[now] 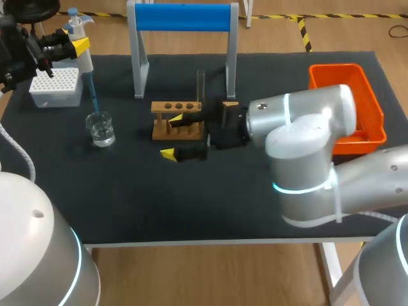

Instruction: Invert the test tube, pick up the pipette, mount the tip to pipette, aspirate from beaker and dispense into the tube, eject the tip, return the pipette, and cap with the stopper.

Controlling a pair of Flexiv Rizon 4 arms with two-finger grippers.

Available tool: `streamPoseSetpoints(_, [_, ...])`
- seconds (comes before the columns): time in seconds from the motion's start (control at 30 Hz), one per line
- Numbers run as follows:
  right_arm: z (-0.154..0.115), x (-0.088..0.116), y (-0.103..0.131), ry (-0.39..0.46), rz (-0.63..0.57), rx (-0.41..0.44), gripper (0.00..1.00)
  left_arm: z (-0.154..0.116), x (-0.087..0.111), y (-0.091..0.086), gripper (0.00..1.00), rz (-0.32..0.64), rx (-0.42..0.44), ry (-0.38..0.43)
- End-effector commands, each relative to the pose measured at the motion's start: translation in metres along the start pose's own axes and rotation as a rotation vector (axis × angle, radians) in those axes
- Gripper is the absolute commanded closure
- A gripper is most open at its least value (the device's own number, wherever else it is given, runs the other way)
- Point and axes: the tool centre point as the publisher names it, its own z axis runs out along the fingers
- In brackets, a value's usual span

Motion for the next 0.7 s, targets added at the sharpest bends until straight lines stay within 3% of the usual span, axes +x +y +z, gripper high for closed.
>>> streamPoseSetpoints(0.03, [0.049, 0.001, -0.001, -0.061, -0.004, 0.045, 0.00, 0.000, 0.000, 0.000, 1.00, 0.001, 0.001, 0.001])
streamPoseSetpoints(0.7, [0.098, -0.025, -0.025, -0.107, 0.013, 0.110, 0.00, 0.000, 0.000, 0.000, 1.00, 0.001, 0.001, 0.001])
